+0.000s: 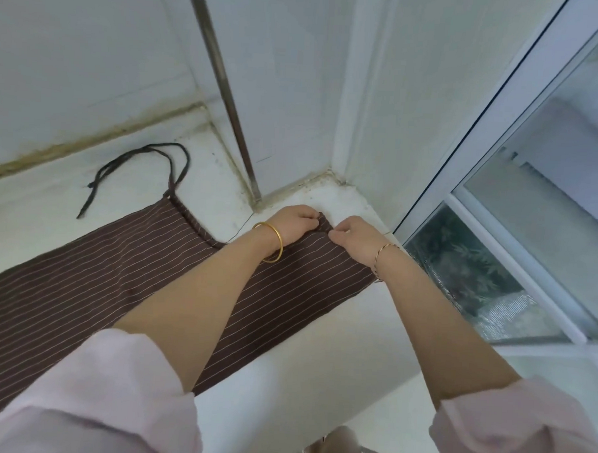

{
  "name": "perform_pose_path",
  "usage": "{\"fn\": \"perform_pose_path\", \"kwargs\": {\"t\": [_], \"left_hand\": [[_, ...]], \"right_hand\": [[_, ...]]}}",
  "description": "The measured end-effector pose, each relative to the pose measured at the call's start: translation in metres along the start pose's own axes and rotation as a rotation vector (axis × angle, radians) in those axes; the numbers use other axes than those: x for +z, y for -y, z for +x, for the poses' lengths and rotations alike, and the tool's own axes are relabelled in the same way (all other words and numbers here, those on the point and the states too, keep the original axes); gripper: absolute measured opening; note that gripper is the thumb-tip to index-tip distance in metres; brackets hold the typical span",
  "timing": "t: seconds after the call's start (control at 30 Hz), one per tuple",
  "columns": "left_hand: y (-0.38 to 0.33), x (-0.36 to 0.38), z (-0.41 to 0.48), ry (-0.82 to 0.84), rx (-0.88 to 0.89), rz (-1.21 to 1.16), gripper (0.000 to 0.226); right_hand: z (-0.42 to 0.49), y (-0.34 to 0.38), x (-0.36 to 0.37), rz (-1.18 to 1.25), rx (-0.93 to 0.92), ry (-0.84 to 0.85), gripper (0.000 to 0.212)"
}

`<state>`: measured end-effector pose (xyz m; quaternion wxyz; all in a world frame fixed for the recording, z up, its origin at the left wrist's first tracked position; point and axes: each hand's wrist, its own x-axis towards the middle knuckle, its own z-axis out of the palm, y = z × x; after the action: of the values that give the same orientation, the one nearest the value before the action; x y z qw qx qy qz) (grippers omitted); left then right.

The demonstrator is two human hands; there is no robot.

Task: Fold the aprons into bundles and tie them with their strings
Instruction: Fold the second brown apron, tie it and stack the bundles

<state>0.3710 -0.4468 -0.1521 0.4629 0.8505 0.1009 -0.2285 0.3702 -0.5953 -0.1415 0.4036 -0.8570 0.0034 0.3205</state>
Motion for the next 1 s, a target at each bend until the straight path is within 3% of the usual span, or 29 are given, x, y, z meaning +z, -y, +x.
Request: {"fn": "perform_pose_path", "kwargs": {"t": [0.03,0.13,0.23,0.37,0.43,0.53,0.63,0.7,0.8,0.9,1.0], "left_hand": [[0.001,-0.001,0.001,0.013,-0.003,0.000,0.026],[0.003,-0.003,0.004,0.056,-0.019,0.014,0.028],[0.005,-0.004,0.007,0.085,-0.012,0.039,0.029],[0.006,-0.006,0.005,0.106,0.011,0.069,0.028],[0.007,-0.007,0.006,0.107,0.014,0.072,0.027],[0.008,-0.007,0.009,0.097,-0.003,0.065,0.021],[0.006,-0.008,0.010,0.086,-0.023,0.057,0.012],[0.007,-0.008,0.011,0.107,-0.025,0.022,0.020],[0.006,-0.007,0.012,0.114,-0.036,-0.076,0.013],[0.003,-0.006,0.010,0.108,-0.080,-0.134,0.024],[-0.008,-0.004,0.012,0.165,-0.086,-0.017,0.018]], "right_hand": [[0.001,0.001,0.000,0.048,0.016,0.018,0.008],[0.005,-0.001,0.000,0.248,0.055,0.032,0.029],[0.004,-0.002,0.001,0.322,0.034,0.033,0.036],[0.005,-0.002,0.001,0.389,0.151,0.044,0.010],[0.005,0.001,0.001,0.371,0.230,0.061,0.017],[0.006,0.001,0.002,0.127,0.061,0.038,0.021],[0.002,0.002,0.008,0.048,-0.100,-0.084,0.017],[0.005,-0.002,0.015,0.046,-0.136,-0.188,0.017],[0.011,-0.010,0.024,0.028,-0.164,-0.313,0.016],[0.012,-0.015,0.028,-0.063,-0.257,-0.436,0.020],[0.011,-0.014,0.030,-0.125,-0.292,-0.438,0.017]]}}
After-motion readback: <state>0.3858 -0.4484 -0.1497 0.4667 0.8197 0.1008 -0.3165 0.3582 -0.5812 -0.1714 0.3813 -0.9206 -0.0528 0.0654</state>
